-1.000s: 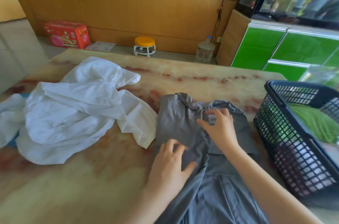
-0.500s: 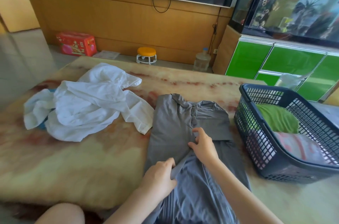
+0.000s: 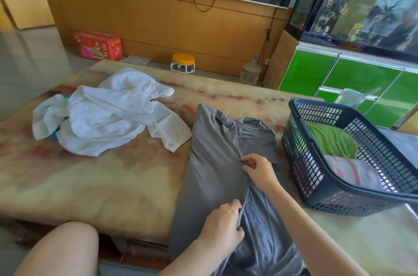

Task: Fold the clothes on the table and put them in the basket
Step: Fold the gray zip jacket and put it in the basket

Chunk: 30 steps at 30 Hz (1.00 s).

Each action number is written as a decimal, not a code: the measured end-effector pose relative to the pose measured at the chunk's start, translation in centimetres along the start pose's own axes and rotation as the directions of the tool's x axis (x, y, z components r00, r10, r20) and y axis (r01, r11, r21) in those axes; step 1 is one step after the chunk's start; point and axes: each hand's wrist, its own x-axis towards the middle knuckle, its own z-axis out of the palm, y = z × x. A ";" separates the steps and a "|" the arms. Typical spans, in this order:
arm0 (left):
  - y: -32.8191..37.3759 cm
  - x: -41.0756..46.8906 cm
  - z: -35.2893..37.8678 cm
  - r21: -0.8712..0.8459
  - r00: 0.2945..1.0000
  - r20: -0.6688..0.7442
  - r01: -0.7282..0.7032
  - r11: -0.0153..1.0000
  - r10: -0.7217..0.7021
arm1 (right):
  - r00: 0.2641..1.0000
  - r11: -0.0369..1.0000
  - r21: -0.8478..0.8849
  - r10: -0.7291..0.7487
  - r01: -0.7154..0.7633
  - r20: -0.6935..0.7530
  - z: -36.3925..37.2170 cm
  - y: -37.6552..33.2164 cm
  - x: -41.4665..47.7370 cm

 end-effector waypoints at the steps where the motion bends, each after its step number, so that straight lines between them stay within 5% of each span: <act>1: 0.0 -0.2 0.6 0.018 1.000 0.022 0.013 1.000 -0.014 | 1.000 1.000 0.009 0.019 -0.019 0.014 0.2 0.4 -0.3; 4: -0.3 -0.7 2.0 0.092 0.998 0.049 0.043 0.995 -0.047 | 0.998 0.995 0.079 0.052 -0.055 0.037 1.0 0.8 -1.3; 8: -0.7 -1.7 1.7 -0.071 0.999 -0.039 0.011 0.997 -0.014 | 0.998 0.990 0.133 0.033 -0.039 0.049 1.4 0.6 -2.3; 12: -2.9 -2.6 0.2 -0.212 0.947 -0.322 -0.045 0.976 -0.026 | 0.997 0.984 0.168 0.046 -0.056 0.061 1.1 0.3 -3.8; 17: -8.2 -4.6 -0.9 -0.197 0.819 -0.535 0.117 0.973 -0.207 | 0.994 0.984 0.156 0.077 -0.088 0.073 1.9 0.3 -7.1; 27: -8.2 -3.4 -2.4 -0.290 0.874 -0.294 0.305 0.907 -0.388 | 0.998 0.975 0.219 0.040 -0.028 -0.055 2.0 -1.3 -7.9; 30: -8.8 -4.4 -2.6 -0.552 0.864 -0.217 0.276 0.787 -0.455 | 0.993 0.973 0.232 0.033 -0.006 -0.110 1.6 -0.9 -7.6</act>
